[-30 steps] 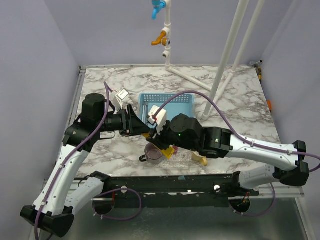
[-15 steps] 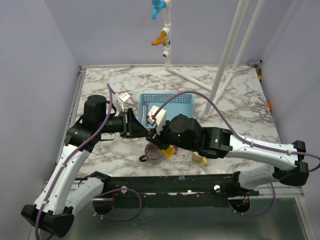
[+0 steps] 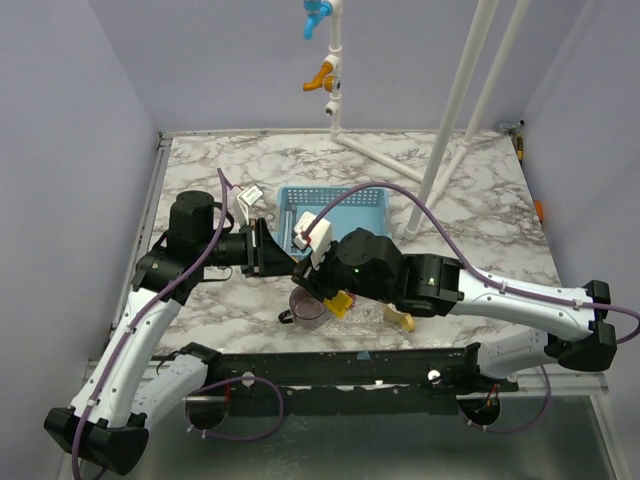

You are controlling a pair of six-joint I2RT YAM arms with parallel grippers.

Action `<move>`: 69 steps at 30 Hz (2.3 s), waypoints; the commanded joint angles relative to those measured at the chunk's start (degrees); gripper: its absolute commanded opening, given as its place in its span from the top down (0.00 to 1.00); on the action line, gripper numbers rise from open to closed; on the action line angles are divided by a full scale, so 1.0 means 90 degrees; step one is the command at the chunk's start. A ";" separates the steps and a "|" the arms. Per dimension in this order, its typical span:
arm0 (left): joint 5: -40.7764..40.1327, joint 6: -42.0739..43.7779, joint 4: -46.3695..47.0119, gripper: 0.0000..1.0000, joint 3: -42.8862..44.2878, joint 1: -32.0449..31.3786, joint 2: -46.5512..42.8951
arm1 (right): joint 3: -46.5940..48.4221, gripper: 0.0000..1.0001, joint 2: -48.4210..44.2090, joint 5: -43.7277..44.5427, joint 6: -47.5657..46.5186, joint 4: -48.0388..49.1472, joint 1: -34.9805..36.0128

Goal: Prepare toiletry sets of a toothbrush and toothpaste on the tray

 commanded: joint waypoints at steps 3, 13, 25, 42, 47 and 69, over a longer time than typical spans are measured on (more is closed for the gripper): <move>0.0234 -0.0432 0.0556 1.00 -0.0246 0.0009 -0.0216 | -0.0051 0.49 -0.0296 0.0203 0.0228 0.0123 0.0038; -0.0234 -0.1168 0.1281 1.00 -0.0453 0.0009 -0.0582 | -0.0440 0.40 -0.1102 0.1090 0.1261 -0.0113 0.0035; -0.0925 -0.2121 0.2302 1.00 -0.0822 0.0019 -0.1098 | -0.1140 0.36 -0.2399 0.2565 0.4128 -0.0059 0.0036; -0.1284 -0.4008 0.4639 1.00 -0.1841 0.0029 -0.1640 | -0.2749 0.35 -0.4250 0.2353 0.6169 0.0676 0.0040; -0.1298 -0.4394 0.4998 1.00 -0.1950 0.0029 -0.1740 | -0.3521 0.35 -0.4660 0.2049 0.6468 0.1707 0.0036; -0.1152 -0.5099 0.5777 1.00 -0.2080 0.0029 -0.2035 | -0.3529 0.38 -0.3890 0.1028 0.6386 0.3636 0.0043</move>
